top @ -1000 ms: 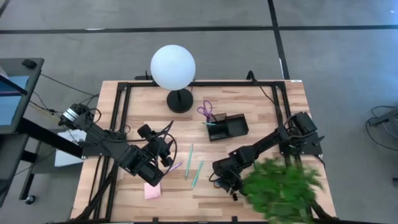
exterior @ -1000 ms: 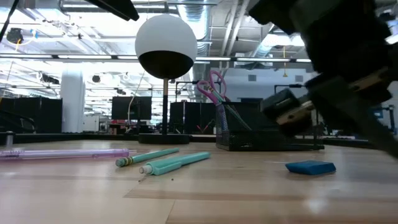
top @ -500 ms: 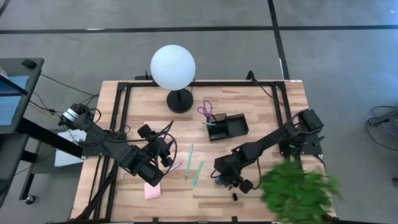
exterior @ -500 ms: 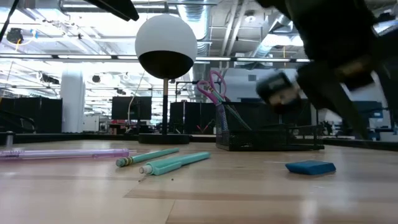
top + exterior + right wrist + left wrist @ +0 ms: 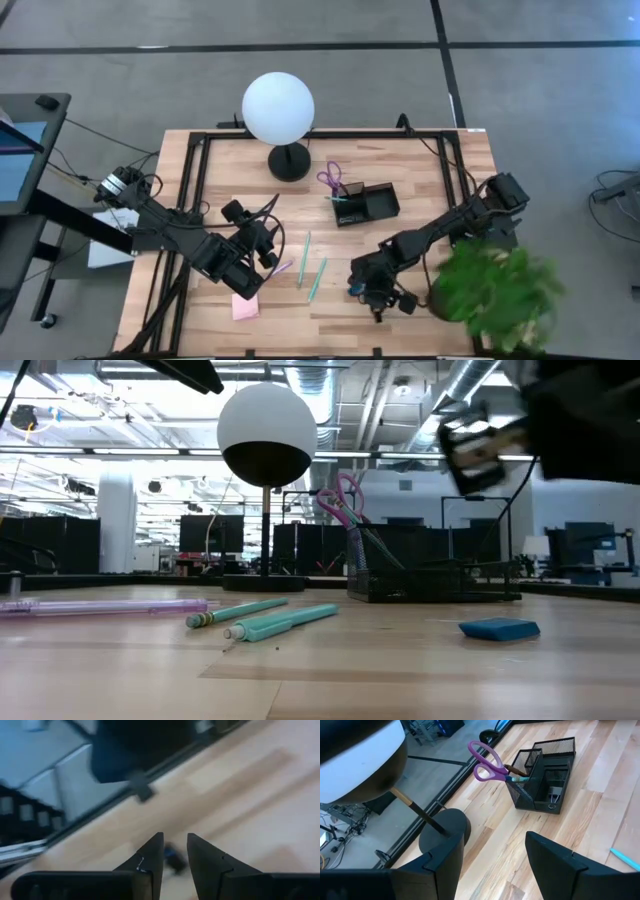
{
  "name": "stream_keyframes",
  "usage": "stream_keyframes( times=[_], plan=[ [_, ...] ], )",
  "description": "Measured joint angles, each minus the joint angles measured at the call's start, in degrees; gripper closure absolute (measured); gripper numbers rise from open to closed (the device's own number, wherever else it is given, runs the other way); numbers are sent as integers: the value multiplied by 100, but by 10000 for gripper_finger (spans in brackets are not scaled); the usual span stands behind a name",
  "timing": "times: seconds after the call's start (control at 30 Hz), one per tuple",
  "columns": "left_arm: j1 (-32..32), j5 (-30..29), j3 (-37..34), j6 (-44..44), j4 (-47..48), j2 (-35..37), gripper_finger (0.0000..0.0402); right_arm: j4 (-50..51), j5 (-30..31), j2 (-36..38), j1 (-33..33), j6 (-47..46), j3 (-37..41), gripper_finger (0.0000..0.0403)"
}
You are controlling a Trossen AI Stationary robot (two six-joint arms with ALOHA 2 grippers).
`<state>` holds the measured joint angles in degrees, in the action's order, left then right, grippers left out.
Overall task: Pick and place office supplies into organizer
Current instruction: Put the black binder clip into the black desk organizer
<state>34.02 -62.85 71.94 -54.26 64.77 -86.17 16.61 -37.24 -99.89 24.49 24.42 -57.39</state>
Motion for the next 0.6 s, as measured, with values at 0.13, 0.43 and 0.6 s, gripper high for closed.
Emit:
stream_keyframes(
  times=[0.13, 0.43, 0.6],
  plan=[
    [0, -2, 0, 0, 0, 0, 191, 105, -307, -300, 148, -41, -8, 322],
    [0, -2, 0, -2, -4, 0, 191, 57, -313, -929, 198, -194, -24, 322],
    [0, -4, 0, -4, -20, 0, 191, 44, -67, -916, 53, -192, -68, 322]
  ],
)
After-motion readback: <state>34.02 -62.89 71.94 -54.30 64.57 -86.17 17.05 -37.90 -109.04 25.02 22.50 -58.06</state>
